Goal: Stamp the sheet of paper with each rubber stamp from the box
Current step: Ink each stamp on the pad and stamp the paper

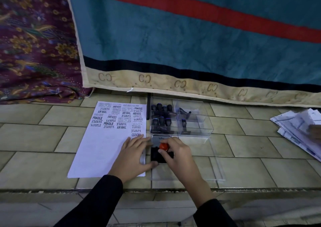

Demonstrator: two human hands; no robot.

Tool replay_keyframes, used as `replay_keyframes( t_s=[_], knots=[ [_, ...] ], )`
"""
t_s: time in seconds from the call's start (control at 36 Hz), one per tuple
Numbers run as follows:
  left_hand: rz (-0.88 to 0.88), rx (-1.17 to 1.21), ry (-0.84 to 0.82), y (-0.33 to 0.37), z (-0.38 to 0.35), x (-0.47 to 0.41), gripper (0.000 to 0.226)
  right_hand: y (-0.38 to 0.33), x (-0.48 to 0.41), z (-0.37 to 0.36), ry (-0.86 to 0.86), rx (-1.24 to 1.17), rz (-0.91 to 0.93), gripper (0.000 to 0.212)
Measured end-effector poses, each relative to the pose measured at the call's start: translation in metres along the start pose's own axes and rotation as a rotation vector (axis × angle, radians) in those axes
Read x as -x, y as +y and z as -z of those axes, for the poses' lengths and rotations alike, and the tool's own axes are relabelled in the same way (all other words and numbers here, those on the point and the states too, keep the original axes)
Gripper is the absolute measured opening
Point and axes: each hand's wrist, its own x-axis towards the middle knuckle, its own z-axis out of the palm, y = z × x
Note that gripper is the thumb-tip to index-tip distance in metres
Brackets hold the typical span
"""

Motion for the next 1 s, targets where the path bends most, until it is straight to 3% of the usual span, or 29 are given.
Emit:
replay_keyframes(
  t_s=[0.25,0.67,0.78,0.92,1.0],
  knots=[
    [0.011,0.032,0.019,0.002,0.001,0.0,0.074,-0.001,-0.001,-0.001,0.019,-0.003,-0.003,0.02],
    [0.006,0.041,0.011,0.0,0.0,0.0,0.072,-0.006,-0.01,0.003,-0.029,-0.048,-0.175,0.018],
    [0.029,0.114,0.027,0.003,0.003,0.0,0.058,-0.007,-0.017,0.004,-0.018,-0.053,-0.193,0.019],
    [0.184,0.536,0.167,0.005,0.023,-0.002,0.031,-0.008,-0.009,0.004,-0.011,-0.064,-0.187,0.02],
    [0.23,0.413,0.274,-0.013,0.035,-0.003,0.03,-0.009,-0.007,0.006,-0.015,-0.048,-0.167,0.023]
  ],
)
